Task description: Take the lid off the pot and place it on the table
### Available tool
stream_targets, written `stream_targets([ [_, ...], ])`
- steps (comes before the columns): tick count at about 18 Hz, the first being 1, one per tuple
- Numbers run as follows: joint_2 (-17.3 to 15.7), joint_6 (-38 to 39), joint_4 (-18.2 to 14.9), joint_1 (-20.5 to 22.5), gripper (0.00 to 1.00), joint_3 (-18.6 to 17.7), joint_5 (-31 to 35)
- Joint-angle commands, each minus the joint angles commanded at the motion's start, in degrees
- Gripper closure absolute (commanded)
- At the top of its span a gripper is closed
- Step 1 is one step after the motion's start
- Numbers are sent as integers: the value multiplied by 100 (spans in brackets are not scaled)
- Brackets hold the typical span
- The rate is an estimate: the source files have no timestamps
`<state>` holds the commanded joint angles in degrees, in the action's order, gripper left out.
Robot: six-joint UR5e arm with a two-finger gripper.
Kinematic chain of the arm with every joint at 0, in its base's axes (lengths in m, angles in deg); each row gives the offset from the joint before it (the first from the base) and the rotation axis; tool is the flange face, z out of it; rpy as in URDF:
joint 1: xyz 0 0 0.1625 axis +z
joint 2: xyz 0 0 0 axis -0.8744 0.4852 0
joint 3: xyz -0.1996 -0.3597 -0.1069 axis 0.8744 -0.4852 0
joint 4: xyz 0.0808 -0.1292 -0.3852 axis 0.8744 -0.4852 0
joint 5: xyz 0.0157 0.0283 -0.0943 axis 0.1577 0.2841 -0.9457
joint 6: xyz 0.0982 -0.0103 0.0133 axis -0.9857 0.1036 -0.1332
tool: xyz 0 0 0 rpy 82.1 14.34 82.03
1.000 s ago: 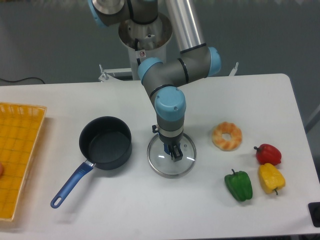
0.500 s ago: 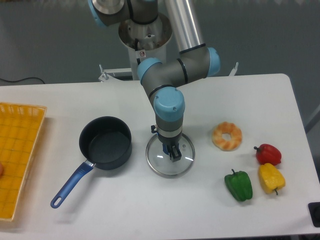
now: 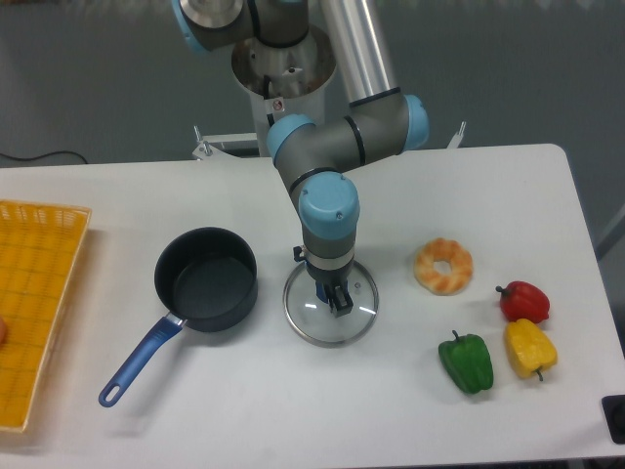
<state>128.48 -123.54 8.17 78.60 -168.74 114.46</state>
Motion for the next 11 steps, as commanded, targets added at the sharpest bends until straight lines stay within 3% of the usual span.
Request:
stream_targets([
  [6, 17, 0, 0, 0, 36, -9, 0],
  [11, 35, 0, 0, -9, 28, -9, 0],
])
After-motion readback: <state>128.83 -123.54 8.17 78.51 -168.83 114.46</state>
